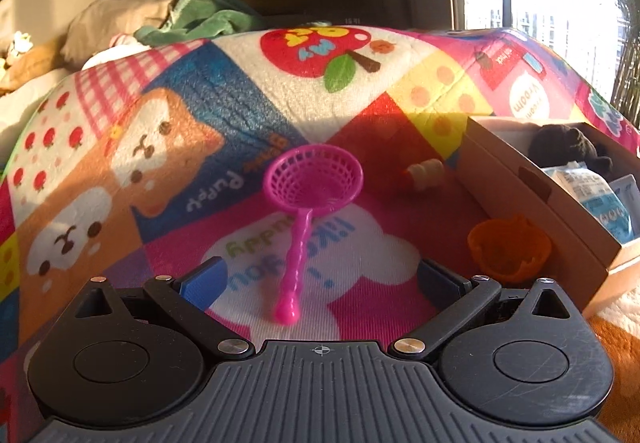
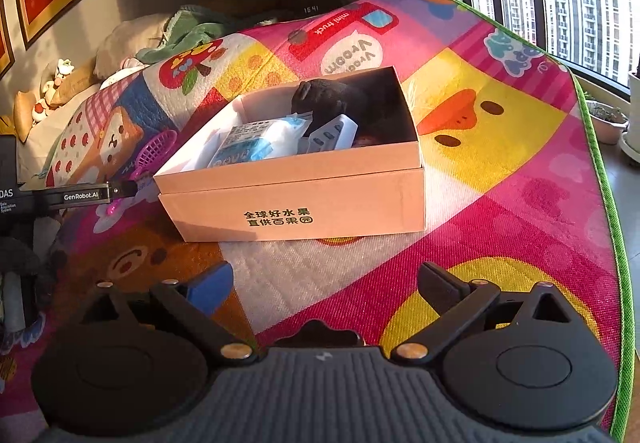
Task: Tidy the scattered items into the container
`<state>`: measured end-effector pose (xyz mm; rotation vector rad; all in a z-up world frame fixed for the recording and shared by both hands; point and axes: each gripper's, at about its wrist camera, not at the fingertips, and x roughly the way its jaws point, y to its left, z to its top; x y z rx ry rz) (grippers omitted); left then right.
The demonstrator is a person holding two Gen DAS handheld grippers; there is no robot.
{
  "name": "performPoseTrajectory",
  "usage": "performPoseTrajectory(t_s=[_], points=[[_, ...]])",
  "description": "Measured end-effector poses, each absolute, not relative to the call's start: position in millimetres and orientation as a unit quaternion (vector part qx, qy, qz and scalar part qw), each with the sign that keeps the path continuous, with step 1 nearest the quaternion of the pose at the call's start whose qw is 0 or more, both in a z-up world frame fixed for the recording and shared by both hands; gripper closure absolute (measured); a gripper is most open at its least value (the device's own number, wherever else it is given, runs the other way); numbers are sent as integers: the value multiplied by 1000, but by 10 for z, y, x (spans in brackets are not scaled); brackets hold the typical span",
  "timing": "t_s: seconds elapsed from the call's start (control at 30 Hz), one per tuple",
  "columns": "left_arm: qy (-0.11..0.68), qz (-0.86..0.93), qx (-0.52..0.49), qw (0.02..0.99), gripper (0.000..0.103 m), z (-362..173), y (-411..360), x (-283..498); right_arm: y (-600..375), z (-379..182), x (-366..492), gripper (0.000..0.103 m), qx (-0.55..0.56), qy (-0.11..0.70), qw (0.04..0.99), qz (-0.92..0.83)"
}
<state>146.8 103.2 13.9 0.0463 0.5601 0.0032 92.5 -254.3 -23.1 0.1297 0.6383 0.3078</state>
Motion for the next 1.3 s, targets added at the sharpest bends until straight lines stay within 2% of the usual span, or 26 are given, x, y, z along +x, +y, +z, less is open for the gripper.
performPoseTrajectory(t_s=[0.3,0.37,0.4,0.43,0.63,0.73,0.9,1.03,1.17,1.3], points=[[277,-57,-16,959,2,148,1018,1241,-2539,-229,922,4,61,313,935,153],[281,-67,-13,957,9,147,996,1209,-2542,-231,923,4,62,313,936,152],[284,-74,-12,956,21,153,986,1207,-2545,-232,924,4,64,313,936,149],[287,-79,-11,955,24,158,975,1214,-2548,-232,924,4,64,313,936,149],[304,-143,-6,942,19,153,801,1465,-2507,-268,1009,4,58,338,930,134],[301,-146,32,942,19,133,664,1612,-2473,-286,1032,4,48,346,928,128],[304,-179,-14,935,19,132,651,1742,-2591,-252,938,4,77,314,939,121],[293,-178,16,939,14,153,524,1733,-2578,-274,1001,3,76,330,932,130],[302,-175,10,937,14,121,528,1835,-2574,-276,995,3,77,328,932,132],[307,-184,6,934,9,93,550,1936,-2579,-282,1004,3,80,331,931,130]])
